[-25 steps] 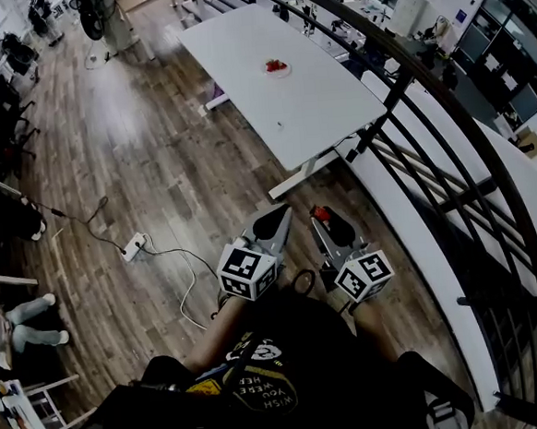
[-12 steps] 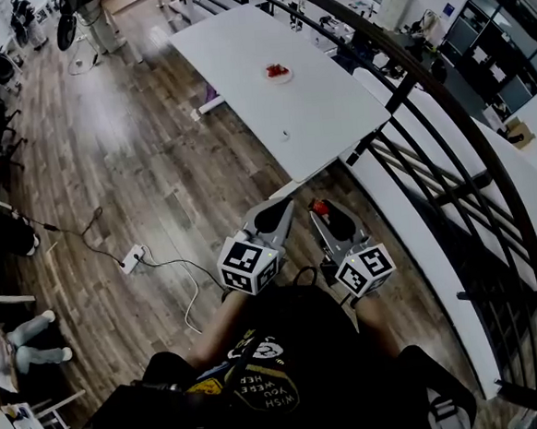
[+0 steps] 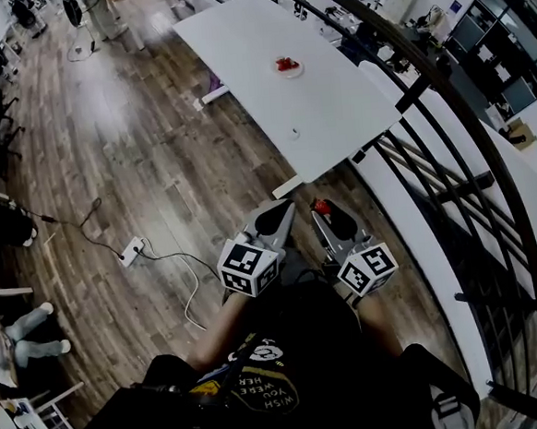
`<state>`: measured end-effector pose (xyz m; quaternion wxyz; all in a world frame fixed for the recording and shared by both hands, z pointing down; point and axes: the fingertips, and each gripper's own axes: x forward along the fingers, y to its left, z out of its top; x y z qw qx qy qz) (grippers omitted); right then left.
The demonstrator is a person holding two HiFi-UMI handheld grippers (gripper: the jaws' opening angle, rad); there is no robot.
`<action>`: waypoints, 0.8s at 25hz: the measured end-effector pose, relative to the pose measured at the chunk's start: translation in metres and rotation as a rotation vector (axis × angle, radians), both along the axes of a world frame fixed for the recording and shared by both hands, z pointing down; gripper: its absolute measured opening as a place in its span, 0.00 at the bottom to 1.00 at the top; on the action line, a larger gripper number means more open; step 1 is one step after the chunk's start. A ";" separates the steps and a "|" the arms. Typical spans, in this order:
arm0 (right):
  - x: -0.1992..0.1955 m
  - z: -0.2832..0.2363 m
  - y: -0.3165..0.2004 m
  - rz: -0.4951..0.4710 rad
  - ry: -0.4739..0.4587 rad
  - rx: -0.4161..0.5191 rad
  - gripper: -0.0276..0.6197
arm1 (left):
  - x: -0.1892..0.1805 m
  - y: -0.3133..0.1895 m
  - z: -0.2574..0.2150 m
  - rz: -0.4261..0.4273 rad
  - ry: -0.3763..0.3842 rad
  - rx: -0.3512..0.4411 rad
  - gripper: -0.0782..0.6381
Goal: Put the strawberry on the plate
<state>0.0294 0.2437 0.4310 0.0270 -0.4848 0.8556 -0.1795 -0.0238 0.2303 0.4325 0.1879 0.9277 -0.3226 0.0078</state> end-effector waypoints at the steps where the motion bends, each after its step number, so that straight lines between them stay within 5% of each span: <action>1: 0.000 0.000 -0.005 -0.005 -0.001 0.002 0.28 | 0.001 -0.004 0.001 -0.003 -0.002 -0.001 0.11; 20: 0.053 -0.011 -0.180 -0.020 -0.027 0.024 0.28 | 0.049 -0.184 -0.012 -0.038 -0.070 0.041 0.11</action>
